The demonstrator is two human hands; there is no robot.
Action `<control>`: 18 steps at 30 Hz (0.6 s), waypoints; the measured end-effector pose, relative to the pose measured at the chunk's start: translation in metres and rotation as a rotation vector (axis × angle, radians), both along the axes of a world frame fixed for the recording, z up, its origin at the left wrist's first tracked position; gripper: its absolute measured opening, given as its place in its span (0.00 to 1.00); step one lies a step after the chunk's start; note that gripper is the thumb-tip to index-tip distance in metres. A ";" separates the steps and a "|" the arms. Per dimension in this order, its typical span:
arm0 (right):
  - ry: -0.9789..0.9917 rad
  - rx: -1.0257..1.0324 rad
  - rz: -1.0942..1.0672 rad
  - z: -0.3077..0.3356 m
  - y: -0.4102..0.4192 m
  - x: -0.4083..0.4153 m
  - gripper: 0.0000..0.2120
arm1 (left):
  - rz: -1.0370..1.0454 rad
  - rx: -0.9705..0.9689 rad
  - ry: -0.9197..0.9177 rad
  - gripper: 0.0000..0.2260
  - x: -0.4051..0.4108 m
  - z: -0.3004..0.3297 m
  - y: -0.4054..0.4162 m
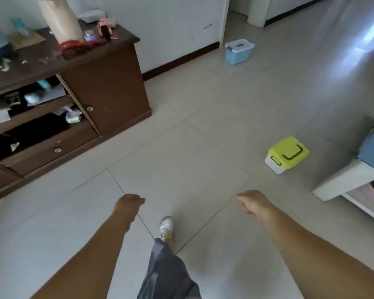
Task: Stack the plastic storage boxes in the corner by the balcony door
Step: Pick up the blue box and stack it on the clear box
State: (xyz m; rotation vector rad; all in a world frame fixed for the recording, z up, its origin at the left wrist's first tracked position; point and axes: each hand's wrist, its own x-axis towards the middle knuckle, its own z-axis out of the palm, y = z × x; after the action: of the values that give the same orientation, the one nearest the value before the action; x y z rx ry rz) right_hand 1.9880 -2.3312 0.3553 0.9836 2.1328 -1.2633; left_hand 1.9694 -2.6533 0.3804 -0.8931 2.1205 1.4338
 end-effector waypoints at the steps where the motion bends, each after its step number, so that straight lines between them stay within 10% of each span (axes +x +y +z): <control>1: -0.001 -0.017 -0.036 -0.001 -0.002 -0.026 0.07 | -0.022 -0.004 -0.006 0.10 -0.030 -0.002 0.000; 18: -0.057 -0.068 -0.303 -0.005 0.066 -0.404 0.15 | -0.295 0.058 -0.103 0.07 -0.475 -0.007 0.102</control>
State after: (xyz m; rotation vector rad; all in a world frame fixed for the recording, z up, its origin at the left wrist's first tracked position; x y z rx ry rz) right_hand 1.5835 -2.2651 0.3506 1.3335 1.9351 -1.4177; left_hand 1.4948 -2.5517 0.3735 -0.5897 2.0241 1.2634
